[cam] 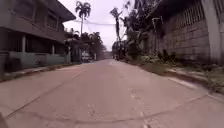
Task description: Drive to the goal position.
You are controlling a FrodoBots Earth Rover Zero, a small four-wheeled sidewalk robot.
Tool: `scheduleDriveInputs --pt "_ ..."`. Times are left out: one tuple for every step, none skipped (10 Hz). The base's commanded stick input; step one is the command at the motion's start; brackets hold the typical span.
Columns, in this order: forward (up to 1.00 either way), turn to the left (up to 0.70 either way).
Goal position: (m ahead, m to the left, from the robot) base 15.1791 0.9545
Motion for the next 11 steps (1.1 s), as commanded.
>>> scheduleDriveInputs --pt "1.0 0.02" --pt "1.0 0.02" --pt "1.0 0.02" --pt "1.0 0.02" --pt "1.0 0.02" --pt "1.0 0.02" --pt "1.0 0.02" --pt "1.0 0.02" --pt "1.0 0.02" --pt "1.0 0.02" --pt "1.0 0.02"
